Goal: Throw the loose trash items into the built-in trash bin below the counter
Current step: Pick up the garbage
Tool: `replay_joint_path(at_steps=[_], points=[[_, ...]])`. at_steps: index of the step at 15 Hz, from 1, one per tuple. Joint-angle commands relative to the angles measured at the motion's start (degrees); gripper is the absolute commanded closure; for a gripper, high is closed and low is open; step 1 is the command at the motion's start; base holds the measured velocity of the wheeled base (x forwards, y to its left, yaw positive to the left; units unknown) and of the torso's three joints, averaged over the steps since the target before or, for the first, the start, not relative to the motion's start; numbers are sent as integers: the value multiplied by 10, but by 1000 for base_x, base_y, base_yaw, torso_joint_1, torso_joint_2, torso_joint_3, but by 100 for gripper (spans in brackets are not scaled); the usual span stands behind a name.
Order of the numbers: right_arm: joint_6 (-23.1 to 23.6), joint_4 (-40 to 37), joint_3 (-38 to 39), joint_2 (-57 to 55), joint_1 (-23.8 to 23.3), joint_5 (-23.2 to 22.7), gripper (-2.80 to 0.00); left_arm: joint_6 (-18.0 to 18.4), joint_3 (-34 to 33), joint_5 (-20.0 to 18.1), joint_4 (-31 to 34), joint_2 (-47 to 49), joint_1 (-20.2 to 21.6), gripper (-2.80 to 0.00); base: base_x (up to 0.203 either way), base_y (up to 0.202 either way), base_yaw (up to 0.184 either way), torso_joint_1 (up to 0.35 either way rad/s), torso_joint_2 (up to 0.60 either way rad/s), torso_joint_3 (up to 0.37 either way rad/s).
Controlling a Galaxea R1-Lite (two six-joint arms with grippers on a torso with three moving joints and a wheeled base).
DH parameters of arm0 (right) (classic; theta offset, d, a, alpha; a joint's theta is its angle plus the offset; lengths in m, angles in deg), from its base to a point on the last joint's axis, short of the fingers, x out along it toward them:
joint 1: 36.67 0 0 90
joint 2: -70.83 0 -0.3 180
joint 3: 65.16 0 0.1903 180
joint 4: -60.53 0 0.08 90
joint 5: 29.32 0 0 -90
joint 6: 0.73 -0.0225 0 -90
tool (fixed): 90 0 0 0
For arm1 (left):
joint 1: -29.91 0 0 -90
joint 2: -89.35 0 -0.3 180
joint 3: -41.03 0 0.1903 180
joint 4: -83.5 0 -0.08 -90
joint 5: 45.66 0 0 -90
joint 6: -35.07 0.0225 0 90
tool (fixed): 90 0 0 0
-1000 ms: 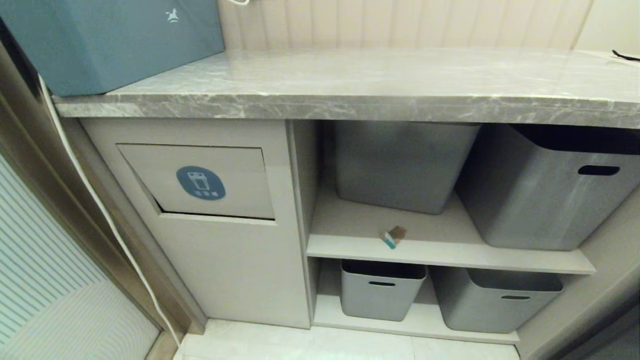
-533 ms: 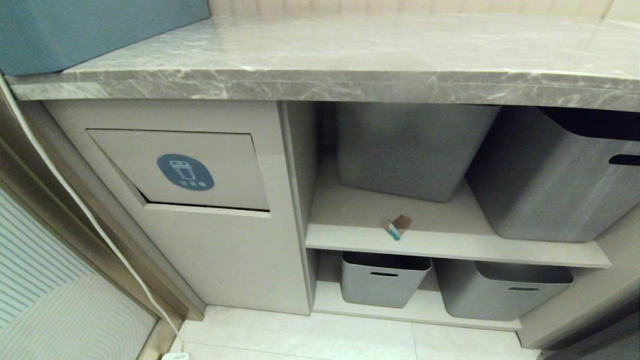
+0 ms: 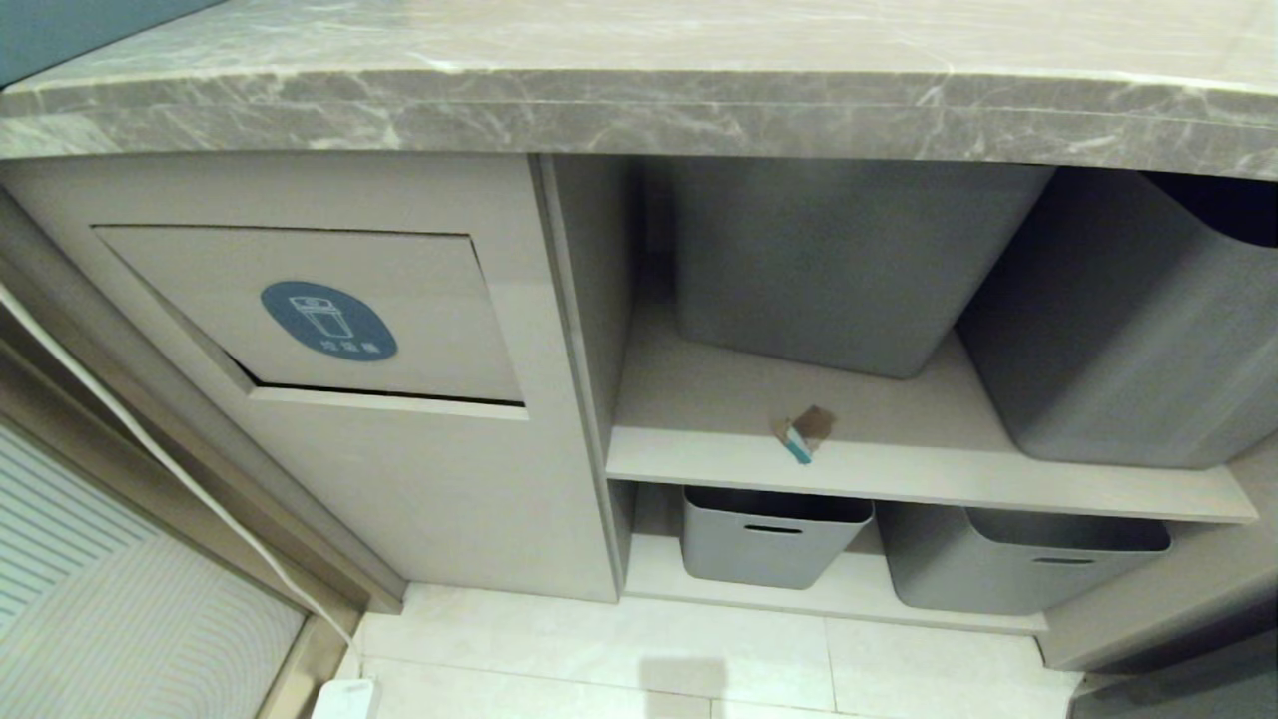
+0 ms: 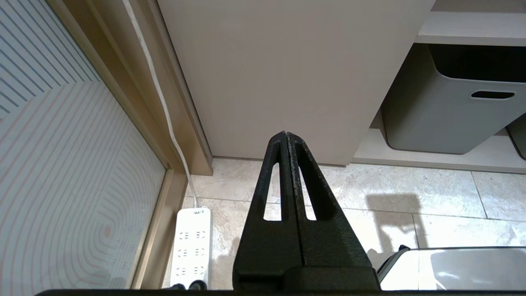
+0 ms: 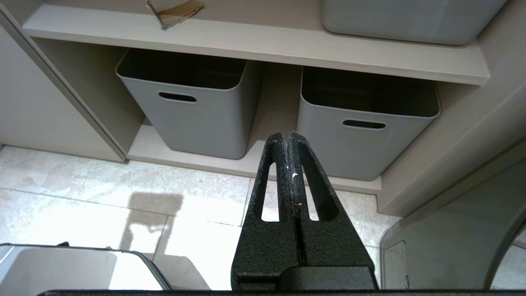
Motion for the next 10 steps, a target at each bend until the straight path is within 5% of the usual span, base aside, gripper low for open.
replay_joint_path(at_steps=[1, 8, 9, 10], points=[[1, 0, 0, 1, 0, 0, 0, -2, 0, 0, 0, -1, 0, 0, 0, 0, 0, 11, -2, -32], [-10, 1, 0, 1, 0, 3, 0, -16, 0, 3, 0, -1, 0, 0, 0, 0, 0, 0, 0, 0], [-9, 1, -1, 1, 0, 3, -280, -16, 0, 3, 0, -1, 0, 0, 0, 0, 0, 0, 0, 0], [-9, 1, 0, 1, 0, 3, -280, -16, 0, 3, 0, -1, 0, 0, 0, 0, 0, 0, 0, 0]])
